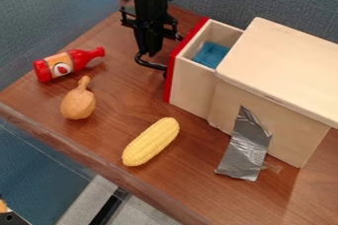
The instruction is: Open the drawer
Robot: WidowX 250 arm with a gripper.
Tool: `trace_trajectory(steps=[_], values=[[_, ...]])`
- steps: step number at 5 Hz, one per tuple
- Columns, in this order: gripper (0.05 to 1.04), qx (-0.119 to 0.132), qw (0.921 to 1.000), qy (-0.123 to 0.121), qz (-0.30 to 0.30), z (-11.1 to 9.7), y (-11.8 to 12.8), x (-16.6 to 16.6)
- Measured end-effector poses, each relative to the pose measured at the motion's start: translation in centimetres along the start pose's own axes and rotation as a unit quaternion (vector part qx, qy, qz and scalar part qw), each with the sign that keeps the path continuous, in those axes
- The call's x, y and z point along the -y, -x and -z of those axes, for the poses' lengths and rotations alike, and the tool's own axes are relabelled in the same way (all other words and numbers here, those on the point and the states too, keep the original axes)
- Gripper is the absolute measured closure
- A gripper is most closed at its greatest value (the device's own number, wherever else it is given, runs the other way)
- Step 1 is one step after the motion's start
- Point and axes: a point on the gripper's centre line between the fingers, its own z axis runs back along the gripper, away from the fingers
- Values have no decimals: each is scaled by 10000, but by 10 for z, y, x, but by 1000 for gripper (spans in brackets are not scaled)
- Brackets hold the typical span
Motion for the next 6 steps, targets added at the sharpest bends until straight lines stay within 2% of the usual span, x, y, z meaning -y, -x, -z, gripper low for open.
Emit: trace_trajectory(steps=[1,6], values=[[942,-44,10000,-39,-58,-3,3,-12],[942,-45,9998,-129,109,-18,-2,-24]])
